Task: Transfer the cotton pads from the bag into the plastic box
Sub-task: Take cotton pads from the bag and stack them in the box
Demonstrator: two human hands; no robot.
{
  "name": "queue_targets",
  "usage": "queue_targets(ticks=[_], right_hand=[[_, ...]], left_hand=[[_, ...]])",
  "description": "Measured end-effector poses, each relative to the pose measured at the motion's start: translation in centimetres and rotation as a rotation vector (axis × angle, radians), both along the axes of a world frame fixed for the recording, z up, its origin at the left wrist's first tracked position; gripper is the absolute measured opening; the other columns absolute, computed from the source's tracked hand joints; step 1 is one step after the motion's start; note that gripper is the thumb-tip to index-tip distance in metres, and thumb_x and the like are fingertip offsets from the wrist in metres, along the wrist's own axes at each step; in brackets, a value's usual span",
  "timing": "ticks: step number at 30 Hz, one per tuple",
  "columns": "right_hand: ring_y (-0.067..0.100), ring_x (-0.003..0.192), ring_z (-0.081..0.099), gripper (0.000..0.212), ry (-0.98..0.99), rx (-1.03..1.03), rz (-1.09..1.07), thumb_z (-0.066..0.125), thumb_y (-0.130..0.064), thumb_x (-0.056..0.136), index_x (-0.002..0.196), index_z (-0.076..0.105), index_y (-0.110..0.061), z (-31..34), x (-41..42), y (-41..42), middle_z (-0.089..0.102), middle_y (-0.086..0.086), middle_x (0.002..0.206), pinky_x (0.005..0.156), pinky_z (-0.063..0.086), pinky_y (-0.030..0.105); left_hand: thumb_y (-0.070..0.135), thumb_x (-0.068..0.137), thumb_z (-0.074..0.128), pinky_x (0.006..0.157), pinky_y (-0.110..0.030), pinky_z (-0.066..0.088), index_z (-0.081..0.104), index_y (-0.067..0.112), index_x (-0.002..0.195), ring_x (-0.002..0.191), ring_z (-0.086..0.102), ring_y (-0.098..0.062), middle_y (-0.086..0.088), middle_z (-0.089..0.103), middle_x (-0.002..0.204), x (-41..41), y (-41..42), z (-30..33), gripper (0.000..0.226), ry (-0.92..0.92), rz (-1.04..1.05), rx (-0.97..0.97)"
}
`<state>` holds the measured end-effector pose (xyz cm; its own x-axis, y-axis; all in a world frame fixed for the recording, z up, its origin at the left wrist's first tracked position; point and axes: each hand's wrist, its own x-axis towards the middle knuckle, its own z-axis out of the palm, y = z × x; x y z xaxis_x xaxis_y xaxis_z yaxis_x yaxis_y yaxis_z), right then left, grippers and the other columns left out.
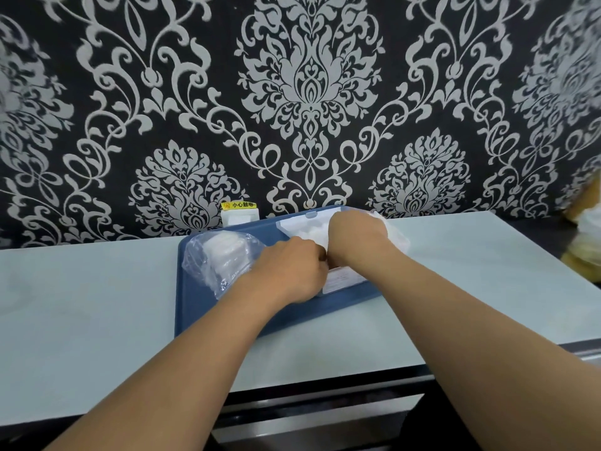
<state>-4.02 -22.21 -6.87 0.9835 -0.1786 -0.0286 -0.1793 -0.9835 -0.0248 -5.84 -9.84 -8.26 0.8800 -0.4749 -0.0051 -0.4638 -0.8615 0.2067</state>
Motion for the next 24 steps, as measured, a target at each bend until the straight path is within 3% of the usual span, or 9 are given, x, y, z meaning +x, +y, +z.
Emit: queue_targets(ticks=[4, 8, 13, 18, 21, 24], right_hand=[[0.02, 0.07, 0.059, 0.022, 0.033, 0.176, 0.008, 0.073, -0.031, 0.07, 0.074, 0.057, -0.016, 0.4, -0.6, -1.0, 0.058, -0.001, 0.071, 0.06, 0.043, 0.026], [0.019, 0.054, 0.048, 0.037, 0.035, 0.342, 0.007, 0.077, -0.028, 0.071, 0.057, 0.046, -0.012, 0.4, -1.2, -1.7, 0.052, 0.003, 0.056, 0.049, 0.034, 0.025], [0.017, 0.046, 0.045, 0.031, 0.134, 0.292, -0.017, 0.073, -0.024, 0.079, 0.063, 0.049, -0.012, 0.3, -0.6, -1.7, 0.051, 0.002, 0.054, 0.047, 0.035, 0.022], [0.022, 0.08, 0.054, 0.015, -0.031, 0.053, -0.025, 0.066, -0.017, 0.082, 0.088, 0.052, -0.014, 0.2, -1.0, -0.4, 0.055, 0.001, 0.087, 0.066, 0.042, 0.03], [0.023, 0.085, 0.052, 0.018, -0.073, -0.002, -0.02, 0.065, -0.016, 0.083, 0.097, 0.053, -0.017, 0.2, -1.1, -0.2, 0.061, 0.003, 0.102, 0.069, 0.042, 0.03], [0.021, 0.074, 0.059, 0.036, -0.049, 0.107, -0.019, 0.083, -0.033, 0.069, 0.09, 0.062, -0.014, 1.6, -1.5, -1.3, 0.068, 0.002, 0.087, 0.063, 0.046, 0.029]], left_hand=[[0.026, 0.096, 0.04, 0.068, -0.035, 0.039, 0.057, 0.02, 0.087, 0.081, 0.052, -0.03, -0.005, 0.056, 0.09, -0.1, 0.1, -0.3, 0.019, 0.003, 0.009, -0.041], [0.023, 0.094, 0.04, 0.073, -0.037, 0.046, 0.065, 0.02, 0.1, 0.09, 0.056, -0.032, -0.007, 0.063, 0.1, 0.4, 0.1, -0.6, 0.026, 0.052, 0.002, -0.106], [0.024, 0.095, 0.041, 0.078, -0.038, 0.051, 0.07, 0.021, 0.108, 0.095, 0.061, -0.033, -0.008, 0.066, 0.109, 0.4, 0.2, -0.7, 0.032, 0.032, 0.021, -0.112], [0.023, 0.093, 0.042, 0.079, -0.038, 0.052, 0.073, 0.025, 0.105, 0.093, 0.062, -0.034, -0.008, 0.069, 0.109, 0.6, 0.3, -0.8, 0.033, 0.027, -0.001, -0.097], [0.023, 0.094, 0.04, 0.082, -0.041, 0.054, 0.071, 0.027, 0.108, 0.095, 0.062, -0.035, -0.007, 0.068, 0.111, 0.5, 0.2, -0.8, 0.035, 0.026, -0.022, -0.086], [0.023, 0.094, 0.039, 0.084, -0.043, 0.054, 0.071, 0.025, 0.11, 0.098, 0.062, -0.035, -0.007, 0.067, 0.111, 0.5, 0.3, -0.9, 0.035, 0.034, -0.02, -0.101]])
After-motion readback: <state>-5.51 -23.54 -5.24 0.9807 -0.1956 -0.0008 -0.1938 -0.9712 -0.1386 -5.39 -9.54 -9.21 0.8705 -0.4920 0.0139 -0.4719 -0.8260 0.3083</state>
